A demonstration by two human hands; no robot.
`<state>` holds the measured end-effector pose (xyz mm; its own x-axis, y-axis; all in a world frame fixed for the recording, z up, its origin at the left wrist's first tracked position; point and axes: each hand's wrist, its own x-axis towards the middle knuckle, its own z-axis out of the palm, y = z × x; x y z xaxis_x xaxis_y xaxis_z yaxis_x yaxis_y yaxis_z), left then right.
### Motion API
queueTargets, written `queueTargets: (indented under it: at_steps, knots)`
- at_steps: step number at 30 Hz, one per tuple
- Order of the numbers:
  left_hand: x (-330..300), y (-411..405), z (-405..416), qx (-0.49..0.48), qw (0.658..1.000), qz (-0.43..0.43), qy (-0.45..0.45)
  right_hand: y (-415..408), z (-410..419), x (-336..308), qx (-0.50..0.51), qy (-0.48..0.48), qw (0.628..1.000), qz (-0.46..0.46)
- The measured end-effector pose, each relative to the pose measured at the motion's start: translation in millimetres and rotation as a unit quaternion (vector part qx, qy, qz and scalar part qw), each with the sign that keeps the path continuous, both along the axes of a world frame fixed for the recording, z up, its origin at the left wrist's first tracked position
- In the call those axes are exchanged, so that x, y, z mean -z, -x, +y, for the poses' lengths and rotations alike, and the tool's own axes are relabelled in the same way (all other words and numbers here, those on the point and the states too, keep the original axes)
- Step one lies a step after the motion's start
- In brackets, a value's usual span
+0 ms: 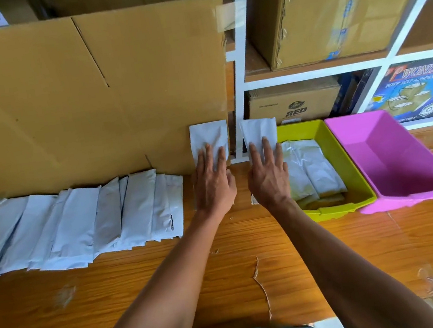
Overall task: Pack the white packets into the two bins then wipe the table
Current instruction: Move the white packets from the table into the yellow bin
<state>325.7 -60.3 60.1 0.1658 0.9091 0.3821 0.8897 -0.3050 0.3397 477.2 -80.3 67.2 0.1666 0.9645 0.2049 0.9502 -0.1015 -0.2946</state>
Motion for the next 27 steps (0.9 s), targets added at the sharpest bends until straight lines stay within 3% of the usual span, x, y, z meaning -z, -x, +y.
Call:
queueTargets:
  at_steps: [11,17,21,27]
  knots:
    - [-20,-62,1,0.088,0.995,-0.051,-0.012,-38,3,-26,0.023,-0.081,0.991,0.107]
    - [-30,-86,7,0.152,0.982,-0.115,0.003,-68,9,-33,0.004,-0.111,0.989,0.102]
    - [-37,-106,14,0.190,0.967,-0.155,0.063,-90,7,-39,0.002,-0.152,0.983,0.105]
    - [-45,-145,10,0.181,0.972,-0.116,0.098,-135,3,-36,0.041,-0.129,0.988,0.070]
